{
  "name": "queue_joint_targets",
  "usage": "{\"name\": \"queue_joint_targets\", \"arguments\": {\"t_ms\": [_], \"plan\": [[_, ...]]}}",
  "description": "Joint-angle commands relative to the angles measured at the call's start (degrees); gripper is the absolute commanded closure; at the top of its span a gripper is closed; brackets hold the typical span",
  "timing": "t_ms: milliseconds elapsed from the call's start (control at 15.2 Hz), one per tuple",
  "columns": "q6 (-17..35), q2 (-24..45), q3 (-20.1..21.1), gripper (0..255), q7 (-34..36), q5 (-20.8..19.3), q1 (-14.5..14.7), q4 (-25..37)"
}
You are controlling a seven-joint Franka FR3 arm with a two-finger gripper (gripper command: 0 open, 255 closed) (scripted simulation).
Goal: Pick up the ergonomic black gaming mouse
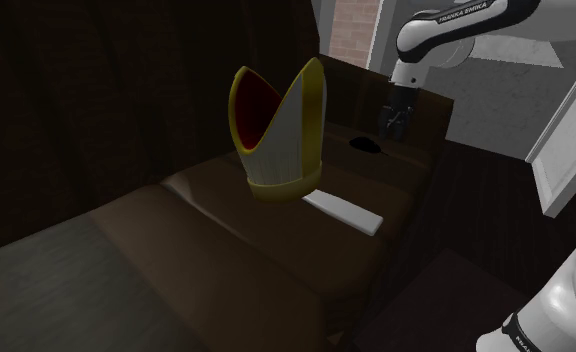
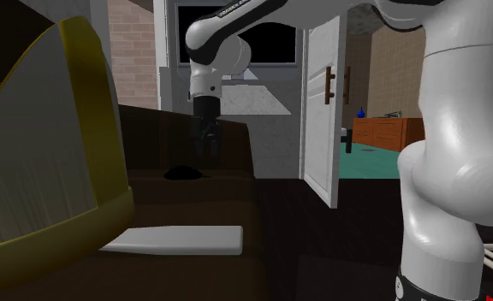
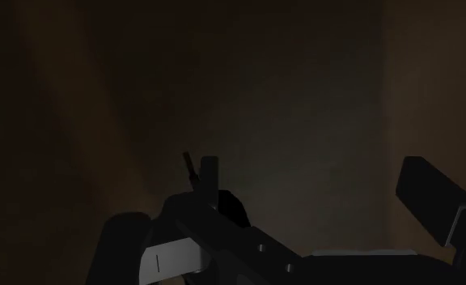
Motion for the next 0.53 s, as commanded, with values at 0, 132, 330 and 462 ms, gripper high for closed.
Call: {"name": "queue_joint_targets", "arguments": {"t_ms": [0, 132, 330, 462], "plan": [[-0.13, 4.18, -0.56, 0, -1.61, 1.26, -0.45, 4.26], [-0.33, 8.78, -1.01, 0, -3.31, 2.74, -1.19, 8.95], [-1.12, 15.02, -1.29, 0, -5.32, 4.77, -2.52, 15.8], [0.3, 15.3, -1.2, 0, -5.53, 4.91, -2.54, 14.62]]}}
